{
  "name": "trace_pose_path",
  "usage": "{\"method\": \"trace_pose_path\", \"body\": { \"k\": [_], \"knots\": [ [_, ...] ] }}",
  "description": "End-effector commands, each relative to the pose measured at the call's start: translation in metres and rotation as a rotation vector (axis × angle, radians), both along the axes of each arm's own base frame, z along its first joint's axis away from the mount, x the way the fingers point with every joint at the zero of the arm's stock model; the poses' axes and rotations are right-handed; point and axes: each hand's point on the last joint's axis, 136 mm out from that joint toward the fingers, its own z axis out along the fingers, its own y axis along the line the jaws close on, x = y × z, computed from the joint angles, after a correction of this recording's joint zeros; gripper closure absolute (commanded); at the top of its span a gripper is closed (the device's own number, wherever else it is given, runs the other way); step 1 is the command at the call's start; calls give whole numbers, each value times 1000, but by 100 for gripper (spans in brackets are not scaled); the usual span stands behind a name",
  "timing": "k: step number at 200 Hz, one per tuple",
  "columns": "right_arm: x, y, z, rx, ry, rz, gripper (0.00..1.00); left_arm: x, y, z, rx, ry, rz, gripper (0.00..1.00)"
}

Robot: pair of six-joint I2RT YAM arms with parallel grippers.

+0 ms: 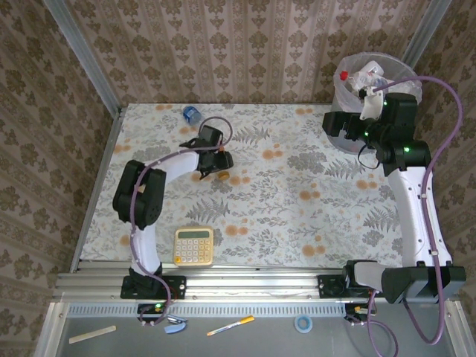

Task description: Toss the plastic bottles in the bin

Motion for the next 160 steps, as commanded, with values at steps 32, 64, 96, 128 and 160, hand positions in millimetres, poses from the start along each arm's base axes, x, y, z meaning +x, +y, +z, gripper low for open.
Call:
{"method": "trace_pose_path", "body": {
  "k": [32,64,96,128,160],
  "knots": [
    [-1,36,-15,249,105,103,0,-41,-85,111,-248,-399,-414,61],
    [-1,57,-33,296,165,144,0,-74,-122,164,-409,-573,-610,61],
    [-3,83,-45,322,198,214,0,-102,-153,195,-510,-650,-757,61],
    [-6,102,-58,334,237,258,1,-123,-176,217,-569,-693,-861,61],
    [-5,111,-69,338,269,271,4,-141,-195,231,-601,-709,-944,62]
  ]
}}
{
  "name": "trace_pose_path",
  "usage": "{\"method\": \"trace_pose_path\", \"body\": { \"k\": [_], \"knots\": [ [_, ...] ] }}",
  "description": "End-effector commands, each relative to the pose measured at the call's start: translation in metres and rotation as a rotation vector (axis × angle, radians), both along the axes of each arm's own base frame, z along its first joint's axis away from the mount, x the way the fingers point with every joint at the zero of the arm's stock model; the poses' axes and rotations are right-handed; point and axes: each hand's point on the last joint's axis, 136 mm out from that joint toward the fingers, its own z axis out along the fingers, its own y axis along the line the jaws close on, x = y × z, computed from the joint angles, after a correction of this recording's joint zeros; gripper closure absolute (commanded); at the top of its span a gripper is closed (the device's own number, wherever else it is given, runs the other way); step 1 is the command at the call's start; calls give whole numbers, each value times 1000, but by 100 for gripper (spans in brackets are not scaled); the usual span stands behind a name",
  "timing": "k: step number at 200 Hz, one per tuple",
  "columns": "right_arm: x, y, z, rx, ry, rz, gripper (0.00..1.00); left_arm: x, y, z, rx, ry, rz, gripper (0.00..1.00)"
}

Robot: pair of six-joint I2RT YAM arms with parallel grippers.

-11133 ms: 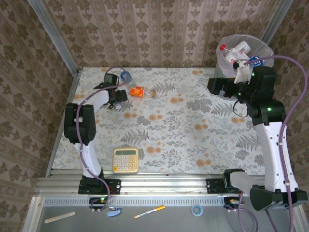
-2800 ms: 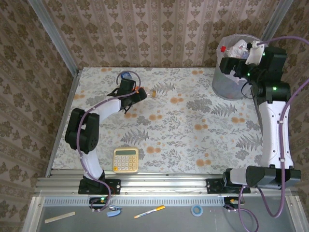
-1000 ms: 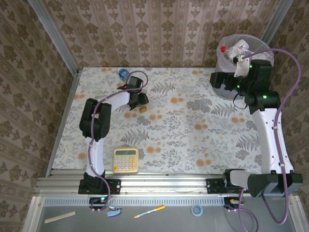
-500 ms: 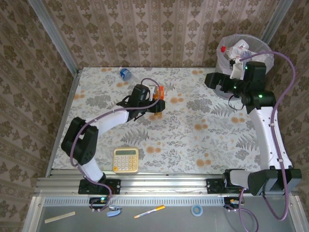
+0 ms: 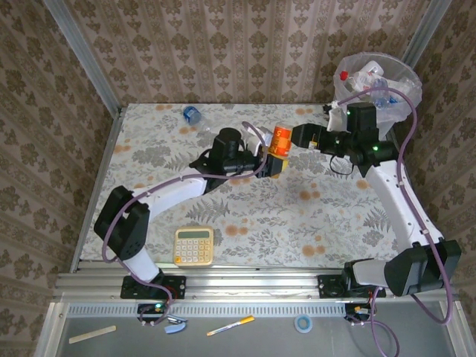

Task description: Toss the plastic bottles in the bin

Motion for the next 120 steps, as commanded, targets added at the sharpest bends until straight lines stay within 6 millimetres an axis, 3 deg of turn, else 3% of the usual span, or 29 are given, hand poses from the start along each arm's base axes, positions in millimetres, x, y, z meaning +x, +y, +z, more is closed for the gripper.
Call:
{"method": "trace_pose_path", "body": {
  "k": [1,46,80,120],
  "knots": [
    [2,10,-8,29,25,25,4,-15,-18,32,-69,-97,-106,62],
    [7,12,-13,44,43,17,7,-36,-34,37,-67,-120,-191,63],
    [6,16,-11,63,43,31,13,-35,-40,34,-64,-119,-195,63],
    [3,12,-12,33,52,19,35,-33,-41,37,-70,-140,-190,62]
  ]
}}
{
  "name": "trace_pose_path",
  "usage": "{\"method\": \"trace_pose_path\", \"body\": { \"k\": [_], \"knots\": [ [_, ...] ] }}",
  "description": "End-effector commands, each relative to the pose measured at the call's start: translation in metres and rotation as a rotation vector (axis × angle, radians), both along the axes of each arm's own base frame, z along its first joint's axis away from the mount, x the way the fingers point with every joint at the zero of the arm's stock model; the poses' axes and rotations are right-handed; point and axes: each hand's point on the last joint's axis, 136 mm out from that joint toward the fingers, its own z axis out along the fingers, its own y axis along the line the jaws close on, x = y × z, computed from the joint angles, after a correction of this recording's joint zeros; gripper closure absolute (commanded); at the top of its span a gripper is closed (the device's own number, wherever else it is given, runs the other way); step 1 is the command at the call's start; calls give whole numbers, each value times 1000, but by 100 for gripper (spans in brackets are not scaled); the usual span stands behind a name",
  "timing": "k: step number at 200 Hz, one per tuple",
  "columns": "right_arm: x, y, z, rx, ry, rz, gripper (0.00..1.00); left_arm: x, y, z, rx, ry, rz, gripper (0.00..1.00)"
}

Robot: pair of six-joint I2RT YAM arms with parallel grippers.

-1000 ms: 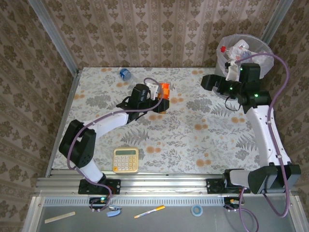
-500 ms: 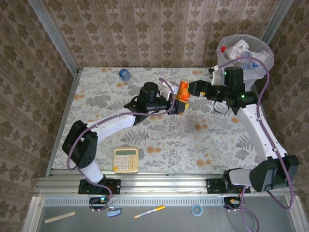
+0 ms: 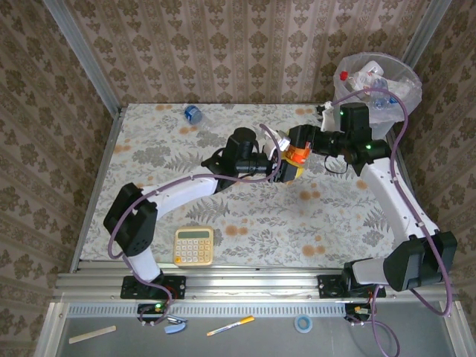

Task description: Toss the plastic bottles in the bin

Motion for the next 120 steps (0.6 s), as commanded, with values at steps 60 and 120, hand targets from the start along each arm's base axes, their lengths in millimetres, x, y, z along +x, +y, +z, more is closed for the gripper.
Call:
{"method": "trace_pose_path", "body": {
  "k": [60,120],
  "knots": [
    [-9,-15,21,-60,-23,-60,51,20,9,31,-97,-131,84,1],
    [0,-106,112,-315,-375,-432,59,58,74,27,-172,-47,277,0]
  ]
}}
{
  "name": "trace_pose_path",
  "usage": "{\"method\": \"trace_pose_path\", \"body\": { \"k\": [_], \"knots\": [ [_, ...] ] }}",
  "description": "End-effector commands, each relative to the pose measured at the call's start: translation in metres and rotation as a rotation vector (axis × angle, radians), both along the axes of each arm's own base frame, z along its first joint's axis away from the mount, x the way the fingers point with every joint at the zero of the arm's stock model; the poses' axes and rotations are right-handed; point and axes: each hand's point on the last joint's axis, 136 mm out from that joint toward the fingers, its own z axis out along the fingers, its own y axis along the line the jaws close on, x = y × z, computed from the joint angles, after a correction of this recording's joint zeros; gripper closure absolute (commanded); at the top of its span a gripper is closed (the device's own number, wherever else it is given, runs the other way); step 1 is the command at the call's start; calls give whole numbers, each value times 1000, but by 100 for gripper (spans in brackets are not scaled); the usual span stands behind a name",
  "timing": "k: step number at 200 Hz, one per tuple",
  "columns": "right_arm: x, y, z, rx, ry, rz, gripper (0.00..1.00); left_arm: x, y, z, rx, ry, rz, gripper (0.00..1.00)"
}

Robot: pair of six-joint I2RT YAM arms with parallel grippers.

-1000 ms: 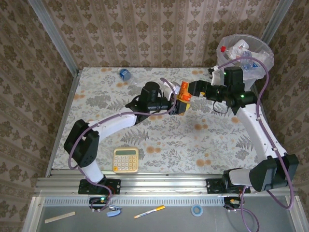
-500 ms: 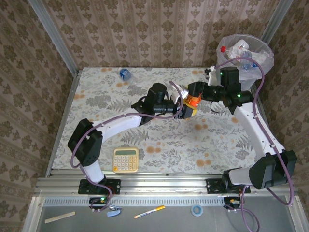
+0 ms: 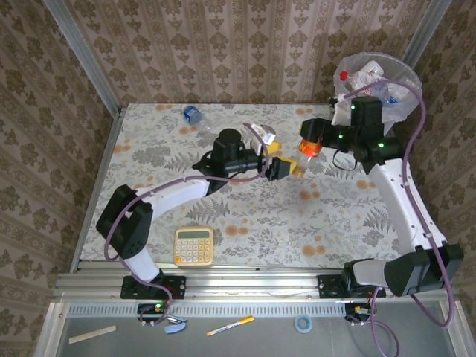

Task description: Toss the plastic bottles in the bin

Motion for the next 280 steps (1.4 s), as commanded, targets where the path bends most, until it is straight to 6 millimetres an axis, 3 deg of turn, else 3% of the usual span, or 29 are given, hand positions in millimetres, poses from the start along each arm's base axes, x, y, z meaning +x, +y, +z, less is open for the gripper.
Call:
{"method": "trace_pose_path", "body": {
  "k": [1,24,46,66,87,111,127,138,147,157,168,179,198,280],
  "knots": [
    [-5,-57,73,-170,-266,-241,59,19,35,20,-77,-4,114,0],
    [-16,-101,139,-290,-572,-471,60,24,61,8,-34,-3,183,0],
    [-39,-125,201,-335,-894,-651,62,30,83,-2,0,4,239,0],
    [-53,-135,235,-371,-1086,-753,63,38,101,-8,10,7,290,0],
    [-48,-139,253,-399,-1163,-788,63,48,118,-13,-2,14,340,0],
    [-21,-137,257,-427,-1157,-754,63,57,131,-15,-22,26,374,0],
    [11,-143,252,-483,-1061,-749,62,60,136,-17,-24,33,386,0],
    [43,-153,244,-515,-936,-733,57,62,137,-18,-24,38,388,0],
    [77,-167,224,-533,-784,-731,53,64,138,-19,-23,45,388,0],
    [97,-181,215,-544,-657,-743,48,65,139,-21,-17,54,391,0],
    [122,-194,193,-557,-508,-729,33,66,140,-23,-5,67,400,0],
    [142,-202,166,-571,-364,-709,27,68,142,-27,8,82,409,0],
    [149,-206,150,-578,-298,-699,8,69,147,-35,33,113,428,0],
    [115,-202,167,-566,-348,-690,3,71,170,-54,127,181,540,0]
  ]
}}
